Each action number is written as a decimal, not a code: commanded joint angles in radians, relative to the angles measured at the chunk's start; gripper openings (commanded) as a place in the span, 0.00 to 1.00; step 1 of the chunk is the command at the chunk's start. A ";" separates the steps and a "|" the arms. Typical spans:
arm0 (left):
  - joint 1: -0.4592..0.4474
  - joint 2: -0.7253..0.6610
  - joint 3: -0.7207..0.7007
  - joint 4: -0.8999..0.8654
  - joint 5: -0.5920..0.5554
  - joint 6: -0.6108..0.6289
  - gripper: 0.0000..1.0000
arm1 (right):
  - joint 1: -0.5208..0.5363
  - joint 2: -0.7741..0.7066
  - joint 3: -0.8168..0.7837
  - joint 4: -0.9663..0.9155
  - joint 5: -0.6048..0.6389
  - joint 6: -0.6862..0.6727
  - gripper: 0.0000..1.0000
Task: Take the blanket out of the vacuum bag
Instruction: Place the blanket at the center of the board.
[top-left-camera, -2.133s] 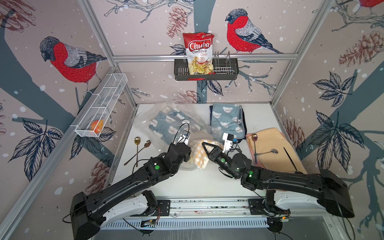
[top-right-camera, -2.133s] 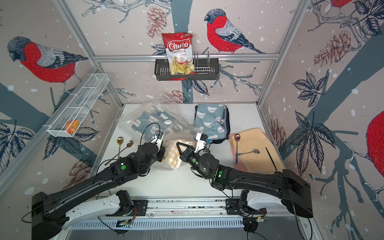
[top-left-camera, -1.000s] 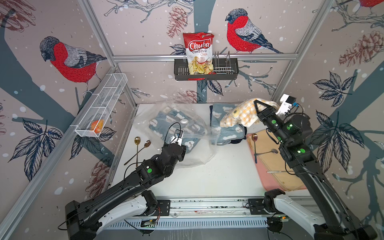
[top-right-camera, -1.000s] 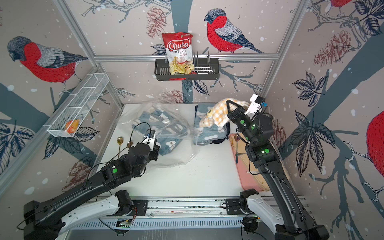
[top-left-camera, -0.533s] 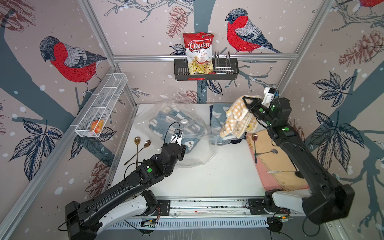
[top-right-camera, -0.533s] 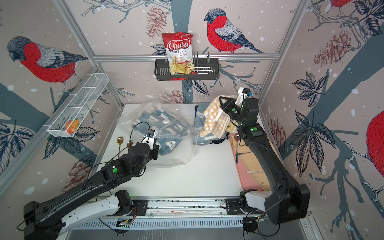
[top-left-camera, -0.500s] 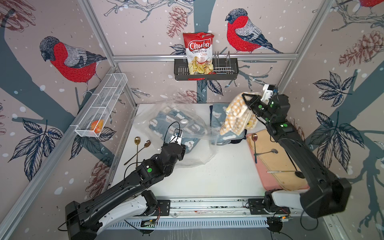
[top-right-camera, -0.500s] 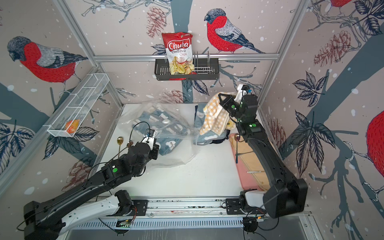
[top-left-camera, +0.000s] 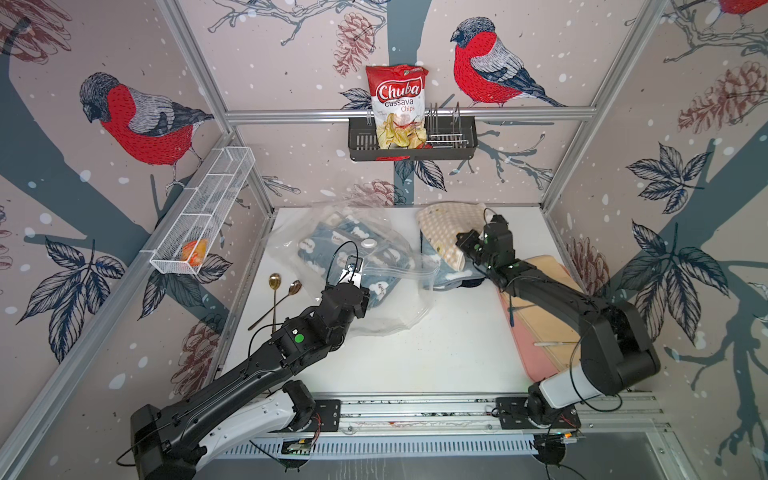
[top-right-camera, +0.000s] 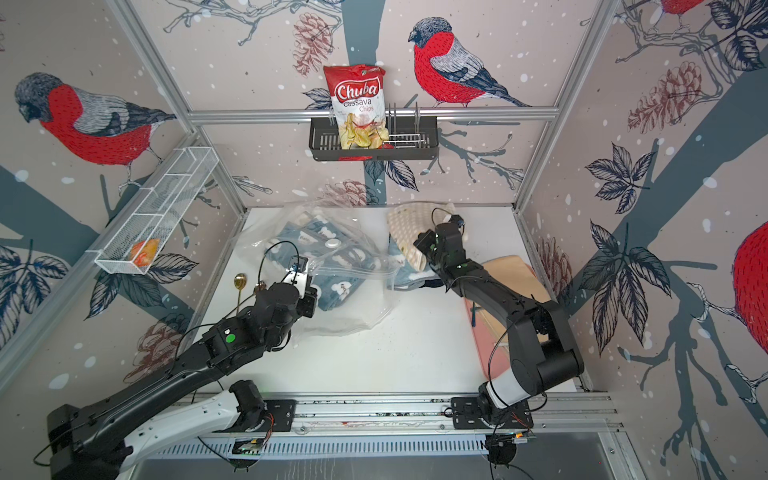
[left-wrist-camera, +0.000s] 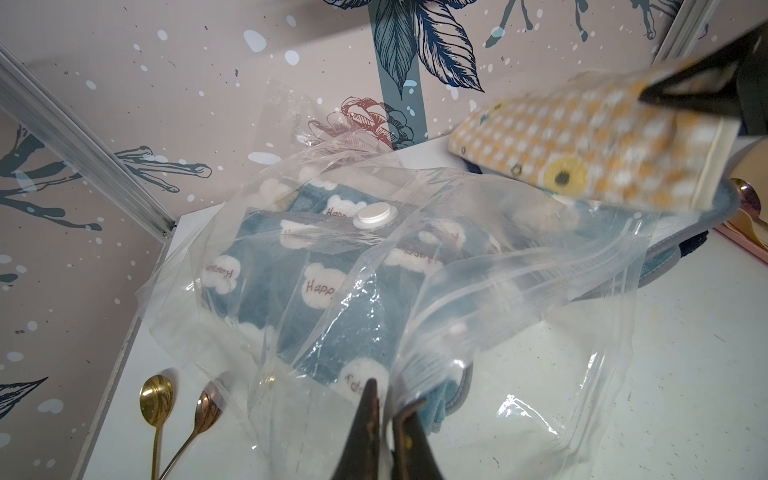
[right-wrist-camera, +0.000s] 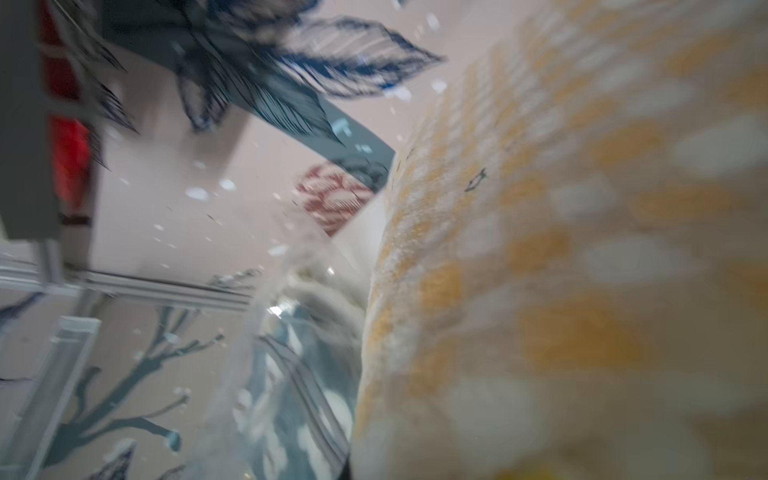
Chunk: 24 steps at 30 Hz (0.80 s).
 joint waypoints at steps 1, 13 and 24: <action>0.002 0.009 0.008 0.029 0.014 0.003 0.10 | 0.093 -0.068 -0.065 0.119 0.276 0.048 0.10; 0.002 -0.022 0.008 0.021 0.006 -0.003 0.11 | 0.124 -0.056 -0.047 0.014 0.328 0.033 0.28; 0.024 -0.045 0.015 -0.025 -0.227 -0.075 0.00 | 0.095 -0.443 -0.337 -0.233 0.182 0.022 0.66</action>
